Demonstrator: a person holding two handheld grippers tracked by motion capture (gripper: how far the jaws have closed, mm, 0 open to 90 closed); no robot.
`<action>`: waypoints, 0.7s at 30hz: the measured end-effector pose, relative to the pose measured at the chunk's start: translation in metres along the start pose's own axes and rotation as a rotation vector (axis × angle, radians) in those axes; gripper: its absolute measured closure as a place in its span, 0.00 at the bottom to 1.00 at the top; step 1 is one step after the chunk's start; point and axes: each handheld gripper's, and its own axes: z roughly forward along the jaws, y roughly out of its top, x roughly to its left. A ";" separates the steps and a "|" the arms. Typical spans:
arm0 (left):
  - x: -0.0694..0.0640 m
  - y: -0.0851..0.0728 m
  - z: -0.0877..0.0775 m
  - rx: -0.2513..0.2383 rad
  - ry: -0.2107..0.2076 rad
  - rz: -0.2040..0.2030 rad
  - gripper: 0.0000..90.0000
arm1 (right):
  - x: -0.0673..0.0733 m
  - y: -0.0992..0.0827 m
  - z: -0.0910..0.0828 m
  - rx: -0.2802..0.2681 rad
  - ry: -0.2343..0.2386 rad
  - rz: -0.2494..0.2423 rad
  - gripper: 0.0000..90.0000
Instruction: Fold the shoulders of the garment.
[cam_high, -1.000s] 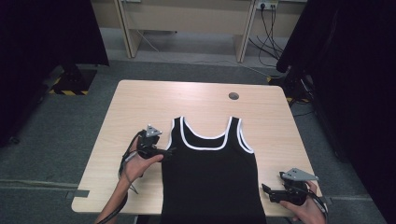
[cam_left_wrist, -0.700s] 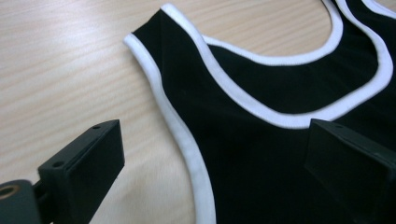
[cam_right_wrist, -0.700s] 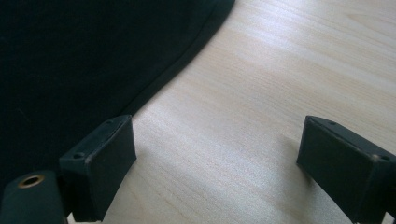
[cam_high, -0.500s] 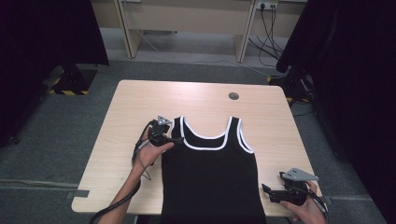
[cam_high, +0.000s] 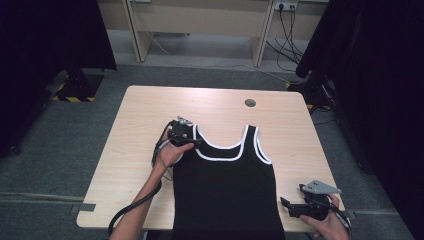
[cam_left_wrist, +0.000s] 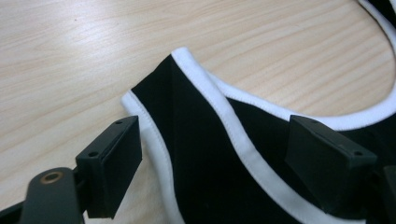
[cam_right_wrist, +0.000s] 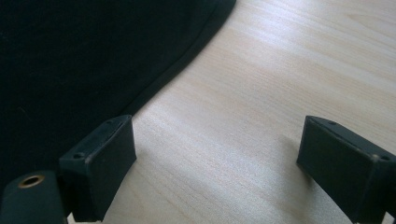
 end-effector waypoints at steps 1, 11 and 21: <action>-0.001 0.001 0.003 0.003 0.005 0.009 0.22 | 0.000 0.000 0.000 -0.001 0.002 -0.005 0.13; -0.006 0.003 0.009 0.008 -0.021 0.096 0.62 | 0.000 -0.001 -0.001 -0.002 0.003 -0.006 0.13; -0.014 0.005 0.000 -0.021 -0.095 0.096 0.91 | 0.000 -0.001 -0.001 -0.006 0.001 -0.006 0.13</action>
